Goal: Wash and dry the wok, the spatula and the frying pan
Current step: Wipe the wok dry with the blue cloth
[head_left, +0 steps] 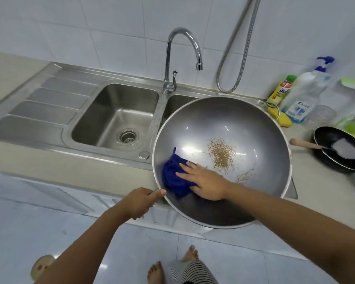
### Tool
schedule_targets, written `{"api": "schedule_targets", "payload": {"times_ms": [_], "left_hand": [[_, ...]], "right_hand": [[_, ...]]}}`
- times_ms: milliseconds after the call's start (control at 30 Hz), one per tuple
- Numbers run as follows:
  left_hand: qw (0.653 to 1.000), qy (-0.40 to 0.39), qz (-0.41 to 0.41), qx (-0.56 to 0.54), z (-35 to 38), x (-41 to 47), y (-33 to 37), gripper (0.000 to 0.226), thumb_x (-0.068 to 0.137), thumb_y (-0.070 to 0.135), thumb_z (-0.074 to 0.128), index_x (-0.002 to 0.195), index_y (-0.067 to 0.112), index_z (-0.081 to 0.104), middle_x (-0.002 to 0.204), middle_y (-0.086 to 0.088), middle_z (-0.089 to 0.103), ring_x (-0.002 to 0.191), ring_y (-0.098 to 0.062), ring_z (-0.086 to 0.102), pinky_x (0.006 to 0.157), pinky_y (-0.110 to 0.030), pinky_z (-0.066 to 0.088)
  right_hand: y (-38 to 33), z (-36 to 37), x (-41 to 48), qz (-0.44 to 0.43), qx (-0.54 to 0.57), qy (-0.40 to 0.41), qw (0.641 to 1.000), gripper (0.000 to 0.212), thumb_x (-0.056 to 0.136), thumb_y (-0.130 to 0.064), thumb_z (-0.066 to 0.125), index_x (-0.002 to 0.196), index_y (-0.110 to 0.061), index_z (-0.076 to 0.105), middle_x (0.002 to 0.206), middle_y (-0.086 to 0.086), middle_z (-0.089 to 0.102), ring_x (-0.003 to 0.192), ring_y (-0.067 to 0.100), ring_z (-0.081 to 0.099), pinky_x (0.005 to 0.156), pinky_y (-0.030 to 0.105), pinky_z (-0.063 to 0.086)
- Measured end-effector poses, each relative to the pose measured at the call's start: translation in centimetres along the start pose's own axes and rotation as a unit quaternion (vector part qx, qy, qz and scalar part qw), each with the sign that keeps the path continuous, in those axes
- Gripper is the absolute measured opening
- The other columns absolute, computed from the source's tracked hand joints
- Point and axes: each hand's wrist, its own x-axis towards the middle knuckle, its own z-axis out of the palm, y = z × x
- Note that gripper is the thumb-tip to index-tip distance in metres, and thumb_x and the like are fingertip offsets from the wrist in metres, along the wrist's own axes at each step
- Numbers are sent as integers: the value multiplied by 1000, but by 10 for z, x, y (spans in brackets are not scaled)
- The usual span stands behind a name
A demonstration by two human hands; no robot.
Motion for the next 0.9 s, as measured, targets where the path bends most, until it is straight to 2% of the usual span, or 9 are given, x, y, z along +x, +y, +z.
{"api": "schedule_targets", "payload": {"times_ms": [67,133,233,300,400,533,633,767,900], "left_hand": [[1000,0,5,-2,-1,-1,1,60,84,71,48,62,15,50,54,-2,49,44,-15,43,43,-24,37],[999,3,14,31,-3,-2,4,59,86,70,45,64,15,52,56,-3,52,45,-16,47,42,-23,40],[998,1,26,58,-7,-2,6,60,88,70,42,67,14,54,59,-4,54,47,-15,50,44,-23,42],[997,-7,30,74,-10,0,7,64,88,70,40,73,11,58,59,-4,53,47,-14,49,47,-23,42],[996,-12,15,82,-13,5,6,77,81,77,41,84,4,64,60,-5,57,47,-14,51,49,-25,45],[993,11,34,113,-14,7,6,70,79,79,42,70,11,54,61,-6,59,51,-17,55,56,-30,46],[980,47,58,183,-17,5,12,69,82,78,38,63,12,46,61,-4,53,58,-18,50,59,-34,40],[965,88,73,237,-15,3,13,68,82,79,33,63,15,48,63,-2,53,64,-19,51,61,-34,38],[963,102,75,239,-13,-1,13,64,85,76,34,61,18,46,62,0,51,62,-17,50,60,-32,38]], "right_hand": [[28,-14,0,17,-120,37,992,65,87,-20,40,151,-23,28,161,7,17,147,31,14,119,46,11],[45,-28,6,159,-190,88,965,69,84,-23,39,151,-24,26,161,7,16,146,34,14,117,53,10],[27,-29,24,352,-117,171,913,69,90,-20,47,153,-23,19,162,6,8,144,36,13,117,53,9],[-1,-12,36,273,-44,199,940,65,91,-18,50,151,-22,25,161,6,15,139,37,25,117,49,18],[-48,8,46,75,77,156,982,63,95,-16,47,152,-29,23,161,3,17,137,31,27,116,43,25],[-47,-11,77,-8,-29,219,975,60,89,-15,48,147,-30,36,156,12,29,122,38,43,100,46,41],[-16,-53,95,43,-129,281,950,49,85,-25,46,133,-28,55,147,12,45,117,42,50,96,51,42],[32,-103,83,207,-158,332,907,57,87,-14,53,142,-25,43,150,15,36,130,44,36,111,53,23],[71,-123,34,350,-157,383,840,61,84,-6,50,142,-21,42,141,20,43,122,44,42,107,55,28]]}}
